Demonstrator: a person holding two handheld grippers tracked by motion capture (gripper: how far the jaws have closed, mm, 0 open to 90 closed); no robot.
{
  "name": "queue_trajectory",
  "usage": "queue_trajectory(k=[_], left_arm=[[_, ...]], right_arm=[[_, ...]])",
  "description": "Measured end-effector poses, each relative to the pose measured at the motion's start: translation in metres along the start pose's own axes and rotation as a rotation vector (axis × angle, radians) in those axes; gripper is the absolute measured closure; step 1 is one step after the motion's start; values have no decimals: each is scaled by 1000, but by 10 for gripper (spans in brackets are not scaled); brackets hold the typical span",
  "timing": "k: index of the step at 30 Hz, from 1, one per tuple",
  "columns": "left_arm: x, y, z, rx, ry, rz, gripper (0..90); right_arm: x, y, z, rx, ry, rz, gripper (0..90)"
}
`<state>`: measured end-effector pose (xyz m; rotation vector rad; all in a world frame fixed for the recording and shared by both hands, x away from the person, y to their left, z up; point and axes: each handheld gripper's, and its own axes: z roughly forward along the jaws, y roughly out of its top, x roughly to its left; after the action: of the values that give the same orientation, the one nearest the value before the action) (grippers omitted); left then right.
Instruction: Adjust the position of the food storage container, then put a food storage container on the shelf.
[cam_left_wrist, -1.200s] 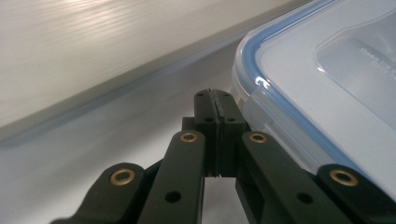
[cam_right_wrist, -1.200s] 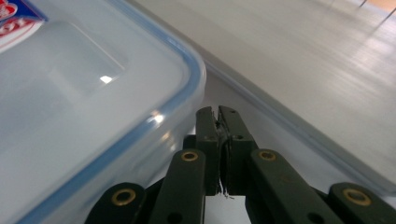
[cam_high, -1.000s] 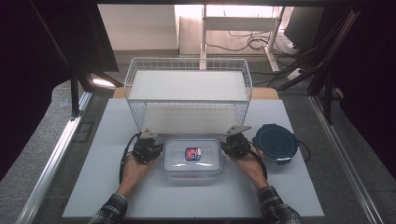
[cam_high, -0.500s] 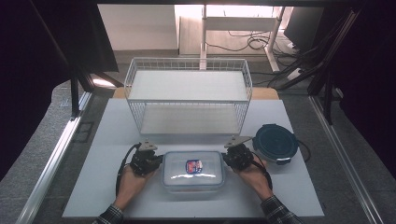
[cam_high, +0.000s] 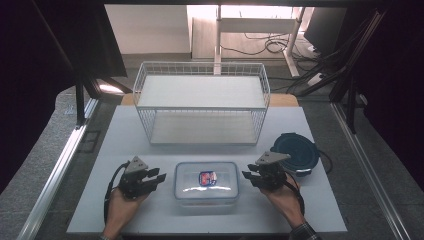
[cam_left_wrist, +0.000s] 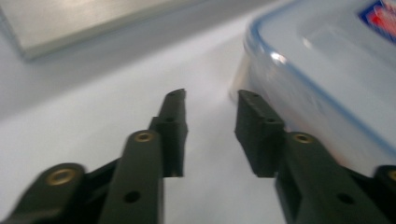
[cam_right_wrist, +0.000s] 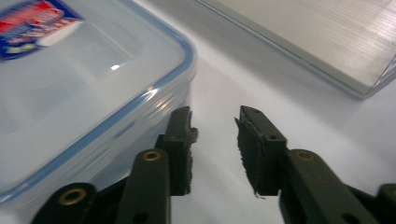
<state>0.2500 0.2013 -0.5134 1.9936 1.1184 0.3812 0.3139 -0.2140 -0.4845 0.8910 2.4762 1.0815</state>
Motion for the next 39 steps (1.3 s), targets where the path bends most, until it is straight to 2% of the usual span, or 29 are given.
queue_trajectory(k=[1, 2, 3, 5, 6, 7, 8, 9, 10, 15, 18, 22, 23, 26, 32, 39], left_arm=[[-3, -5, -4, 1, 5, 15, 538], [-5, -10, -7, 2, 13, 32, 459], [-9, -17, -11, 0, 21, 51, 431], [-11, -21, -14, -3, 21, 57, 396], [-13, -23, -15, -6, 15, 57, 369], [-14, -25, -16, -12, 7, 58, 306], [-15, -27, -17, -19, 0, 57, 306], [-15, -28, -17, -20, -9, 49, 250], [-16, -30, -18, -17, -15, 46, 250], [-16, -35, -16, 11, -2, 19, 114], [-14, -35, -18, -8, -29, -7, 89], [-11, -37, -15, -8, -58, -21, 82], [-11, -38, -12, -4, -59, -16, 72], [-9, -39, -9, -7, -66, -18, 62], [-4, -40, -10, -51, -87, -25, 47], [-7, -32, -7, -14, -131, -41, 87]], right_arm=[[1, -2, -4, -14, 5, 4, 573], [5, -6, -11, -42, 5, 15, 491], [6, -8, -14, -54, 4, 19, 465], [8, -10, -16, -61, 6, 23, 438], [9, -13, -19, -70, 8, 30, 407], [13, -18, -24, -83, 9, 39, 351], [13, -18, -24, -83, 9, 39, 351], [16, -22, -27, -85, 15, 37, 319], [16, -22, -27, -85, 15, 37, 319], [23, -29, -32, -104, 53, 41, 196], [26, -31, -32, -98, 70, 44, 138], [28, -31, -30, -69, 57, 29, 85], [28, -30, -31, -79, 73, 37, 78], [27, -29, -31, -89, 79, 47, 70], [26, -29, -30, -101, 85, 59, 47], [27, -25, -26, -108, 89, 59, 46]])
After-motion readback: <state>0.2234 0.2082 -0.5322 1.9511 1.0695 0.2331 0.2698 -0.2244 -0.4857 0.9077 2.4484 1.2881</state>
